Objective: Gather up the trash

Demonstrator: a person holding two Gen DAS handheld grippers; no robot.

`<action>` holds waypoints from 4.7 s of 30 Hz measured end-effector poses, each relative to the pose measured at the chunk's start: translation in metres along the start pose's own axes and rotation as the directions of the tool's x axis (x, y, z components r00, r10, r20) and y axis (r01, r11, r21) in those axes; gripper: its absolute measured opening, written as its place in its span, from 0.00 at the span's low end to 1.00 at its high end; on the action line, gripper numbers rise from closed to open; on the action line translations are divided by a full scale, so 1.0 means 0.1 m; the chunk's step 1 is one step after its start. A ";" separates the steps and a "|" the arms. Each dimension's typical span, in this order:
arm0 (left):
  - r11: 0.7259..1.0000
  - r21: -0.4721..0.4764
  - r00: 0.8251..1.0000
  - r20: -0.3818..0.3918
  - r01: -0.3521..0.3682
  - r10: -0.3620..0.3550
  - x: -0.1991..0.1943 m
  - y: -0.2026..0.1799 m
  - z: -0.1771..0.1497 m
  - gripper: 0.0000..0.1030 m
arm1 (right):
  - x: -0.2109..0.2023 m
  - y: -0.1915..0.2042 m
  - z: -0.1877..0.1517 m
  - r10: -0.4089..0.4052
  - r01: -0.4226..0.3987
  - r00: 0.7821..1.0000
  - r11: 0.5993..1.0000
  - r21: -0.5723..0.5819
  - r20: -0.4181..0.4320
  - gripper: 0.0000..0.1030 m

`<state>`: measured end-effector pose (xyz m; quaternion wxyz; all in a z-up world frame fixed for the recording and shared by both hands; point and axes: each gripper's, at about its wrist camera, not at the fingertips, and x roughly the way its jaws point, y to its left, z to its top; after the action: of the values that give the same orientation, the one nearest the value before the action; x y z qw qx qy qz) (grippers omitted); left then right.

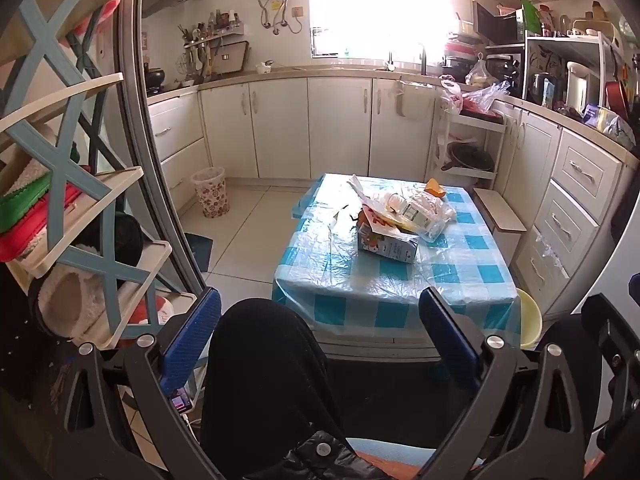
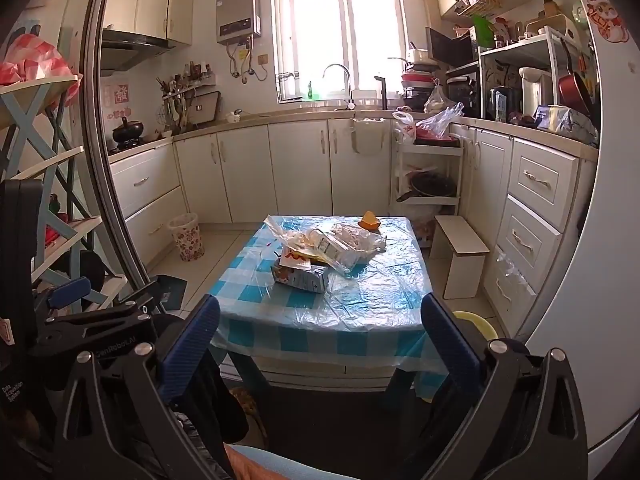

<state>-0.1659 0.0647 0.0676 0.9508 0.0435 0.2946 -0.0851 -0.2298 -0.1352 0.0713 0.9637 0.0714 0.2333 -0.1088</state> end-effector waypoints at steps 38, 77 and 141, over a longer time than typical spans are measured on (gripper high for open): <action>1.000 0.000 1.000 -0.004 0.001 -0.001 -0.01 -0.04 -0.02 0.93 | 0.06 -0.03 -0.06 0.006 -0.006 0.999 1.000 0.003 -0.053 0.94; 0.999 0.036 0.995 -0.102 0.019 -0.016 0.60 -0.10 0.14 0.92 | 0.64 -0.02 0.05 0.020 -0.020 0.983 1.000 0.000 -0.181 0.94; 0.916 -0.380 0.856 -0.424 0.127 -0.294 4.49 -0.38 1.32 0.81 | 3.41 -0.67 0.03 0.008 -0.002 0.976 1.000 0.030 -0.218 0.94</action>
<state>0.2643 -0.0515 -0.0801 0.8275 -0.1341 0.5306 -0.1252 0.0506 -0.2604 -0.0908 0.9313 0.0978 0.3359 -0.1013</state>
